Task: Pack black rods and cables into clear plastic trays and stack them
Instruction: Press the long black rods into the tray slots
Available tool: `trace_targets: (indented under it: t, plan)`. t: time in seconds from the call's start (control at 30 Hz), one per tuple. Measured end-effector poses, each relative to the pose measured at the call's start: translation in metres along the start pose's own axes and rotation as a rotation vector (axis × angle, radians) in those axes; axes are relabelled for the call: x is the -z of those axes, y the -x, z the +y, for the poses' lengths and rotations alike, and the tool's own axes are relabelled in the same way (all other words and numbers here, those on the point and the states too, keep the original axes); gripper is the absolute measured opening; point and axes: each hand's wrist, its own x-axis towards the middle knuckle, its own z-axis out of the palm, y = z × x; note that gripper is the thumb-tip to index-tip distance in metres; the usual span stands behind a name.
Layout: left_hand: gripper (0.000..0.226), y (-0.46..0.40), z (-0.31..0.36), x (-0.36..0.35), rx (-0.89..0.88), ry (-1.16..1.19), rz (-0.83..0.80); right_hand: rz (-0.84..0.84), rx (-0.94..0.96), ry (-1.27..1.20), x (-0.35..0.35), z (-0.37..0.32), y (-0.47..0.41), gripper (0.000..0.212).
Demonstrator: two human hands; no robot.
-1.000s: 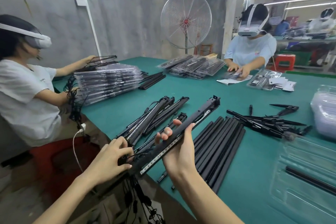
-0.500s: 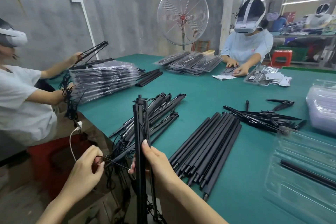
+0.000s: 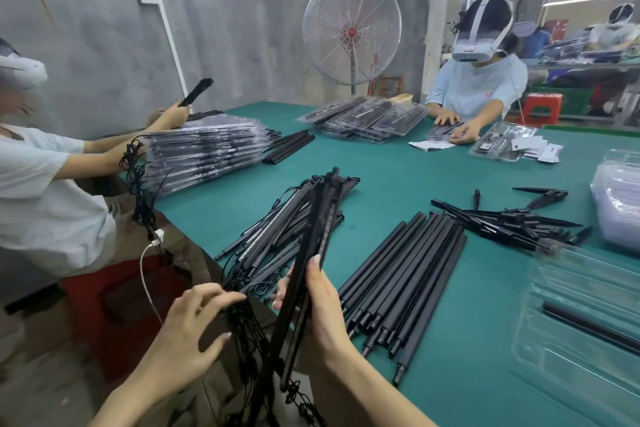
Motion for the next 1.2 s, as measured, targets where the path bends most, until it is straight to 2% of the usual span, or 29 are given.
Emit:
trace_targets:
  t: [0.03, 0.07, 0.13, 0.2, 0.23, 0.3, 0.37, 0.43, 0.47, 0.5, 0.53, 0.6, 0.63, 0.67, 0.77, 0.83, 0.97, 1.1, 1.2]
  plan:
    - [0.030, -0.005, 0.006, 0.003, -0.075, -0.044, -0.007, 0.034, 0.007, -0.030, -0.003, 0.000, -0.002, 0.039]
    - [0.031, -0.011, 0.011, 0.004, -0.124, -0.074, -0.028, 0.055, 0.009, 0.002, -0.004, 0.001, -0.004, 0.040]
    - [0.034, -0.019, 0.017, 0.004, -0.212, -0.100, -0.088, 0.089, 0.016, 0.263, -0.003, 0.006, -0.005, 0.038]
    - [0.014, -0.019, 0.018, 0.004, -0.251, -0.099, -0.129, 0.109, 0.025, 0.493, 0.001, 0.011, -0.001, 0.037]
    - [0.015, -0.016, 0.018, 0.002, -0.249, -0.062, -0.145, 0.110, 0.022, 0.520, 0.002, 0.013, 0.003, 0.037]
    - [0.014, -0.003, 0.020, -0.008, -0.271, -0.111, -0.203, 0.089, 0.005, 0.403, 0.005, 0.016, 0.010, 0.037]
    - [0.023, 0.010, 0.032, -0.014, -0.127, -0.007, -0.424, 0.065, -0.035, 0.288, 0.004, 0.016, 0.015, 0.034]
    - [0.021, 0.012, 0.041, -0.010, 0.014, 0.331, -0.675, 0.031, -0.079, 0.255, 0.001, 0.016, 0.020, 0.033]
    - [0.024, 0.007, 0.042, -0.004, 0.037, 0.448, -0.679, 0.015, -0.093, 0.267, -0.001, 0.015, 0.023, 0.033]
    - [0.030, 0.001, 0.041, 0.003, 0.067, 0.522, -0.549, 0.004, -0.103, 0.294, -0.002, 0.015, 0.026, 0.035]
    - [0.036, -0.006, 0.036, 0.008, 0.079, 0.579, -0.342, -0.006, -0.117, 0.309, -0.003, 0.013, 0.029, 0.038]
    - [0.044, -0.031, 0.026, 0.015, 0.087, 0.481, 0.012, -0.032, -0.162, 0.280, -0.004, 0.007, 0.034, 0.045]
    - [0.041, -0.047, 0.023, 0.016, 0.083, 0.329, 0.076, -0.062, -0.201, 0.236, -0.004, 0.004, 0.037, 0.046]
    - [0.035, -0.064, 0.022, 0.014, 0.078, 0.165, 0.036, -0.102, -0.237, 0.196, -0.005, 0.000, 0.040, 0.044]
    - [0.063, -0.101, 0.024, -0.017, 0.034, -0.231, -0.374, -0.186, -0.298, 0.160, -0.007, -0.015, 0.049, 0.041]
    - [0.062, -0.113, 0.023, -0.042, 0.014, -0.323, -0.513, -0.183, -0.321, 0.198, -0.004, -0.031, 0.053, 0.038]
    - [0.045, -0.121, 0.008, -0.062, 0.056, -0.238, -0.504, -0.040, -0.364, 0.207, 0.015, -0.085, 0.056, 0.040]
    - [0.043, -0.120, 0.003, -0.063, 0.063, -0.220, -0.486, 0.126, -0.145, 0.236, 0.037, -0.143, 0.050, 0.038]
    - [0.043, -0.119, 0.006, -0.062, 0.066, -0.188, -0.472, 0.159, 0.016, 0.182, 0.040, -0.180, 0.053, 0.037]
